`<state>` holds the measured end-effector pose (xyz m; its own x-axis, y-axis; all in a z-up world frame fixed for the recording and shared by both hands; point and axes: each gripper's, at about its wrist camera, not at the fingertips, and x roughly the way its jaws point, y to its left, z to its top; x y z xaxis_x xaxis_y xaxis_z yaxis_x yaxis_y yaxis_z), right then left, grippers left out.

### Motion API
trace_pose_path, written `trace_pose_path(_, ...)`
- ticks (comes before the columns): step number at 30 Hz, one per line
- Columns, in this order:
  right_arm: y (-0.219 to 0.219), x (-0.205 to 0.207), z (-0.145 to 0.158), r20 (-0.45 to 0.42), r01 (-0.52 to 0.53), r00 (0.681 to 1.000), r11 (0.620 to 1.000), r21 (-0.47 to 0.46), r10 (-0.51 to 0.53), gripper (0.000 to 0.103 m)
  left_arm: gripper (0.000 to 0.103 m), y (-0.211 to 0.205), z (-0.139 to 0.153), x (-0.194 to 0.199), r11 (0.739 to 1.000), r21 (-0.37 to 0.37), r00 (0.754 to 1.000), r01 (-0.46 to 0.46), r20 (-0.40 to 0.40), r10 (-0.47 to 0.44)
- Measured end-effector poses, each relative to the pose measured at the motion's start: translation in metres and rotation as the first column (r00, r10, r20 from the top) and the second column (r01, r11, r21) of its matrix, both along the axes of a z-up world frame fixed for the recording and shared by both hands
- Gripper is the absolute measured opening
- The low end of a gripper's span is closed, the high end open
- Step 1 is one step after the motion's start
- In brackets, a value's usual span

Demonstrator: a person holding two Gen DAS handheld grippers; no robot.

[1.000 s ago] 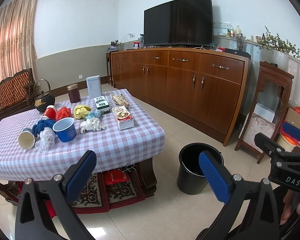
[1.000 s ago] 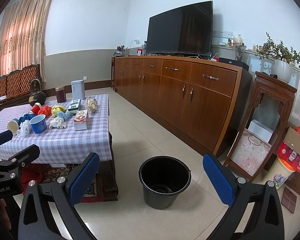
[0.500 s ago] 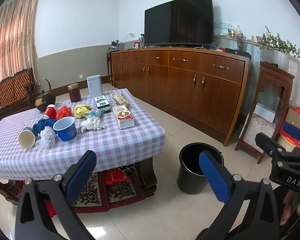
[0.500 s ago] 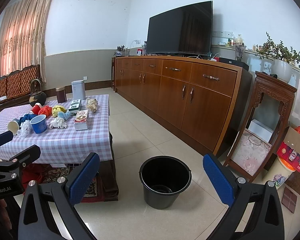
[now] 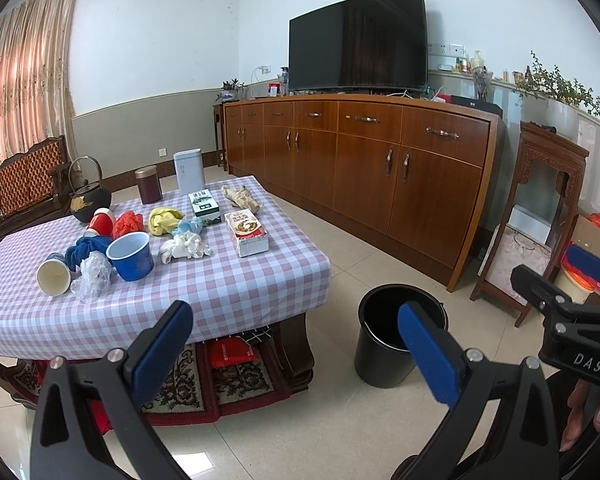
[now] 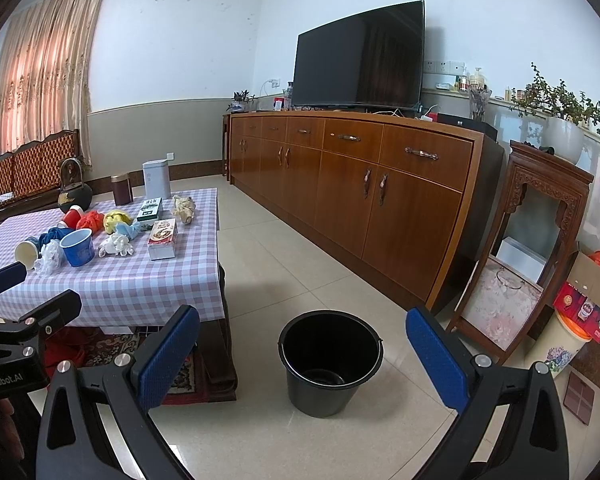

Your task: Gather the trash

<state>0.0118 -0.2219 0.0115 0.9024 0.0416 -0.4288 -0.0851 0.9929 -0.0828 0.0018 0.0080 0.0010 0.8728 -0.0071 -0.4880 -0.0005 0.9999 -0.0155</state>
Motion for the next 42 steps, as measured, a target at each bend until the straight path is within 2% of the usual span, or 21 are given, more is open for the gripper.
trace_pose_path(25,0.006,0.002,-0.003,-0.009,-0.016,1.0,1.0,0.001,0.016,0.103,0.103,0.002,-0.005,-0.001,1.0,-0.011,1.0,-0.019,-0.007,0.019)
trace_pose_path(32,0.024,0.018,-0.008,-0.016,-0.084,0.996,0.996,-0.009,0.084,0.103,0.103,0.034,-0.009,0.008,0.997,-0.04,0.998,-0.065,-0.026,0.064)
trace_pose_path(34,0.036,0.026,-0.01,-0.021,-0.111,0.994,0.994,-0.022,0.111,0.103,0.103,0.049,-0.012,0.011,0.994,-0.07,0.996,-0.078,-0.041,0.076)
trace_pose_path(39,0.074,0.047,-0.011,-0.028,-0.22,0.975,0.975,-0.017,0.219,0.103,0.103,0.09,-0.018,0.017,0.982,-0.081,0.985,-0.171,-0.051,0.167)
trace_pose_path(42,0.101,0.069,-0.015,-0.066,-0.285,0.956,0.958,0.009,0.285,0.103,0.103,0.116,-0.023,0.02,0.97,-0.105,0.975,-0.219,-0.057,0.214)
